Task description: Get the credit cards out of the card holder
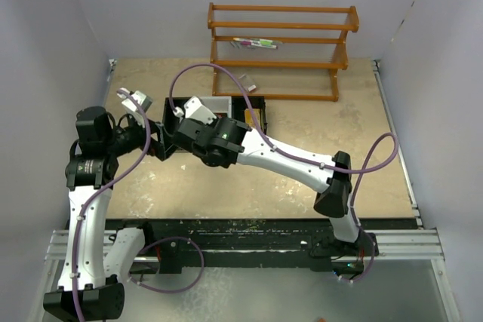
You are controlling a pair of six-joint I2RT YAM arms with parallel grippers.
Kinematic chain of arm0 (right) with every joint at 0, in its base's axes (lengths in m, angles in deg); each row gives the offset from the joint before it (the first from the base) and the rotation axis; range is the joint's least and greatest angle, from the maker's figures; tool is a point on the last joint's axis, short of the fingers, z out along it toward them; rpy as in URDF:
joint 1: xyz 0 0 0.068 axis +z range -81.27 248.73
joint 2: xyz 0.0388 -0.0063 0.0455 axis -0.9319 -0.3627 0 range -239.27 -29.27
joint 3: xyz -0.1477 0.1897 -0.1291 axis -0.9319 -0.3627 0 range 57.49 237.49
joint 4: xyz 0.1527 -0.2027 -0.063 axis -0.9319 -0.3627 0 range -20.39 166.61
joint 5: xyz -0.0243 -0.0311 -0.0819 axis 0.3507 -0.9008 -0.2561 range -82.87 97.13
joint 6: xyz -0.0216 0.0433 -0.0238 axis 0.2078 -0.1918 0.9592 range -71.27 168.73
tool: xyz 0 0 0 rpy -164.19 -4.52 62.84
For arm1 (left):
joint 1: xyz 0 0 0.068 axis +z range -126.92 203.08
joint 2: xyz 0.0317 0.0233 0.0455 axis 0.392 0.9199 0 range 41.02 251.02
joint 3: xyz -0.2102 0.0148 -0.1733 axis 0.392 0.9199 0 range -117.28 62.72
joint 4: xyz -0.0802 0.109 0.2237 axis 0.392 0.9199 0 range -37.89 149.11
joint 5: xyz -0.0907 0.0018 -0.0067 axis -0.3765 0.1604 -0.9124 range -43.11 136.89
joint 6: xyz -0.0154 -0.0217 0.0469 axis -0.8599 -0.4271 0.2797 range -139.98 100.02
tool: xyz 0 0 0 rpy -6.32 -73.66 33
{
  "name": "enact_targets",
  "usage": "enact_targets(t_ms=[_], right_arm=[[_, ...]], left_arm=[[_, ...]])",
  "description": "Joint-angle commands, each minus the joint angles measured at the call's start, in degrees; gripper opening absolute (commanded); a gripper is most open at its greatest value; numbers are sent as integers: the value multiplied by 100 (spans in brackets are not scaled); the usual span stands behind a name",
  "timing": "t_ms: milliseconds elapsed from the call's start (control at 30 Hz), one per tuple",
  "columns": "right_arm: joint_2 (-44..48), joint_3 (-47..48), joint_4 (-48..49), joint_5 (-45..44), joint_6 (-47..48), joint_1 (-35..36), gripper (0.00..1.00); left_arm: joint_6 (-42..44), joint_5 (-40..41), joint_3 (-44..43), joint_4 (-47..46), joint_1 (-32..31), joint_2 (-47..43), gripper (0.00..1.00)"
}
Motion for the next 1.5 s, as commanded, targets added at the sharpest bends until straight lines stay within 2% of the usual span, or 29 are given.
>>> enact_targets(t_ms=[0, 167, 333, 533, 667, 833, 1100, 1467], right_arm=[[792, -129, 512, 989, -117, -168, 0], [1727, -758, 1861, 2537, -341, -558, 0], [1773, -692, 2409, 3223, -810, -700, 0], [1058, -58, 2566, 3318, -1191, -700, 0], [872, -8, 2780, 3411, -1449, -699, 0], [743, 174, 3096, 3475, -1638, -700, 0], [922, -26, 3364, 3993, -1890, -700, 0], [976, -163, 3691, 3982, -1945, -683, 0]], left_arm=[[-481, -433, -8, -441, -12, 34, 99], [-1385, -1010, 71, -892, -12, 28, 99], [-1522, -1018, 179, -1253, -21, -319, 99], [-838, -451, 167, -1112, -46, -622, 99], [-437, -190, 323, -1207, -51, -912, 98], [189, 502, 524, -1104, -51, -976, 94], [350, 934, 770, -1163, -55, -892, 92], [122, 944, 787, -1250, -55, -789, 91]])
